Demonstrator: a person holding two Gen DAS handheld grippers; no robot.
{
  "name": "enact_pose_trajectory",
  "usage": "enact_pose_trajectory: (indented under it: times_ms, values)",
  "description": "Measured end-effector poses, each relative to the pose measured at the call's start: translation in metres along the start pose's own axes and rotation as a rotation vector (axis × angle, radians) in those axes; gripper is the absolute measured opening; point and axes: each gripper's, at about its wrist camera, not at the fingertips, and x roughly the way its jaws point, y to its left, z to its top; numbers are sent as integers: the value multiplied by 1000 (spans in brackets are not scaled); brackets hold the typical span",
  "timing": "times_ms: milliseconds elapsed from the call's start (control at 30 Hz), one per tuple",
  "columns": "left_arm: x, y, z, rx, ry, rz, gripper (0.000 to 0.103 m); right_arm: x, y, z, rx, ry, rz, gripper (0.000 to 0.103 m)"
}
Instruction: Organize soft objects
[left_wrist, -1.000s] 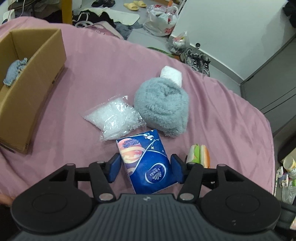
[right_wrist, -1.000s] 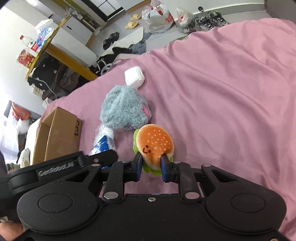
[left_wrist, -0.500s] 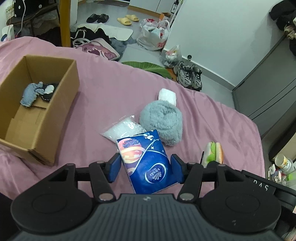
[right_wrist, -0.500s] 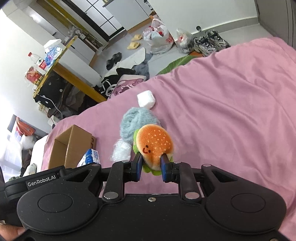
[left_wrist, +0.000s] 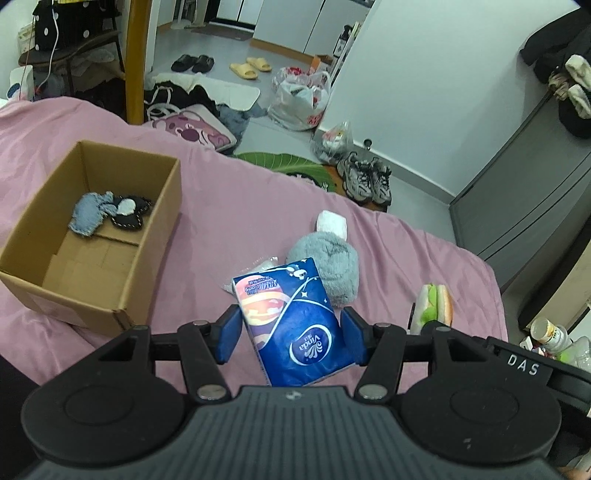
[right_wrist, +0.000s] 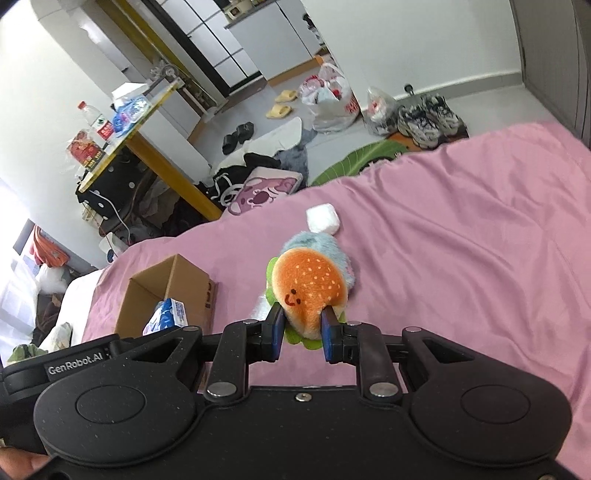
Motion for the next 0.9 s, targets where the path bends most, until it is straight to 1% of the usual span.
enact_pose_trajectory:
  times_ms: [300, 567, 900]
  values:
    - [-27, 18, -1, 29, -55, -1, 57, -19, 27, -4, -55, -48, -8, 21]
    - [-48, 36, 2, 35, -101, -12, 57, -30, 54, -8, -105, -69, -13, 21]
    - [-66, 60, 7, 42, -128, -33, 57, -38, 75, -12, -133, -93, -22, 21]
